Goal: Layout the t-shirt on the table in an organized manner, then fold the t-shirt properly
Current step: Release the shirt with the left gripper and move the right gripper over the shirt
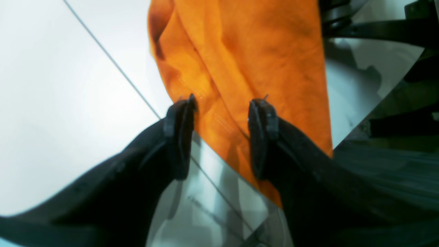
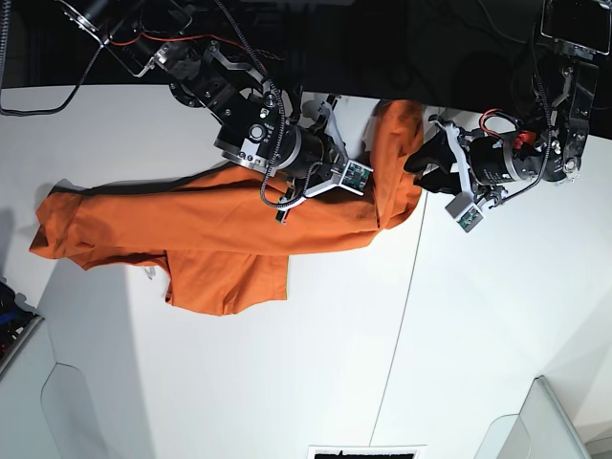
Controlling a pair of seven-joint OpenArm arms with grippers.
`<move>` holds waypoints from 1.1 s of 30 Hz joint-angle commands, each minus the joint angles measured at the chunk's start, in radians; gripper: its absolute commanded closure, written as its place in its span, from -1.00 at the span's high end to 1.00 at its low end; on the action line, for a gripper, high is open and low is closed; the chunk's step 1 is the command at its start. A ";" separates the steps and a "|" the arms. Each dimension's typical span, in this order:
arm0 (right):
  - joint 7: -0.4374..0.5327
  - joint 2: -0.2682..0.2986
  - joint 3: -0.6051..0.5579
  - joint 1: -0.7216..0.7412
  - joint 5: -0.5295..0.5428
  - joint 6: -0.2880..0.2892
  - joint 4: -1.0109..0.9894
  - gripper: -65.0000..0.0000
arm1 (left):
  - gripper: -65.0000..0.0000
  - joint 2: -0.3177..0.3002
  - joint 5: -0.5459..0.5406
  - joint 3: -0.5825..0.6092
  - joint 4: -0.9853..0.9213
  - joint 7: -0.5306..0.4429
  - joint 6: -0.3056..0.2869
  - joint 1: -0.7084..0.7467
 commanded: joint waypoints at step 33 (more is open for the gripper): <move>-0.090 0.211 0.008 -0.239 0.064 0.001 0.418 -1.00 | -0.12 -0.015 0.000 -0.006 -0.492 -0.033 -0.006 -0.407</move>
